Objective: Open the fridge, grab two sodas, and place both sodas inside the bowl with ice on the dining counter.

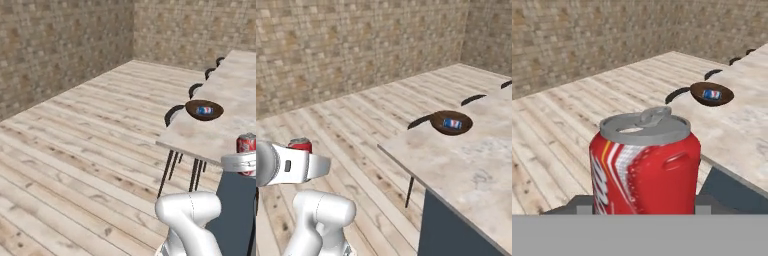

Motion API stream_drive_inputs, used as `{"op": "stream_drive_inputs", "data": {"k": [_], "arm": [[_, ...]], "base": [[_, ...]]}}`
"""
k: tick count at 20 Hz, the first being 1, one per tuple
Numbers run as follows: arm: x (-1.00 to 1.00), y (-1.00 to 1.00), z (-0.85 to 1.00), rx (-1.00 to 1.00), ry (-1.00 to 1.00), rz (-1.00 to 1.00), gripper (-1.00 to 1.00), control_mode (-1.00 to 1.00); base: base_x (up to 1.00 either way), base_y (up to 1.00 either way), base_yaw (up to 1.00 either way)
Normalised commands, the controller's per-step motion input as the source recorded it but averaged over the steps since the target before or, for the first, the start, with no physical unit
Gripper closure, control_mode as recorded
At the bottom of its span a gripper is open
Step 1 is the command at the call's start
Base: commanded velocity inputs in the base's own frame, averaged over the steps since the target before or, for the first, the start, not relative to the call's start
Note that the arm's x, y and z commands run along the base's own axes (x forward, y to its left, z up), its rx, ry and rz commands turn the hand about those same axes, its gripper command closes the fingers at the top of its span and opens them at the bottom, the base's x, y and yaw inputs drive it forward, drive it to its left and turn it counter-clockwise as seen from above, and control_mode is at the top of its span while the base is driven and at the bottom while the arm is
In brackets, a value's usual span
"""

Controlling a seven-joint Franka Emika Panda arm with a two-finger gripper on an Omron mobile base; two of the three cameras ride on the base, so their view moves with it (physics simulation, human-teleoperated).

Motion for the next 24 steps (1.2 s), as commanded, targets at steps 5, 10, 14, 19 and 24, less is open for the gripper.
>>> {"op": "stream_drive_inputs", "data": {"k": [5, 10, 14, 19, 24], "arm": [[0.00, 0.00, 0.00, 0.00, 0.00, 0.00, 1.00, 1.00], [0.00, 0.00, 0.00, 0.00, 0.00, 0.00, 1.00, 1.00], [0.00, 0.00, 0.00, 0.00, 0.00, 0.00, 1.00, 1.00], [0.00, 0.00, 0.00, 0.00, 0.00, 0.00, 1.00, 1.00], [0.00, 0.00, 0.00, 0.00, 0.00, 0.00, 1.00, 1.00]], "base": [[0.28, 0.57, -0.53], [0.24, 0.69, -0.48], [0.24, 0.72, -0.48], [0.24, 0.79, -0.45], [0.42, 0.81, -0.44]]}}
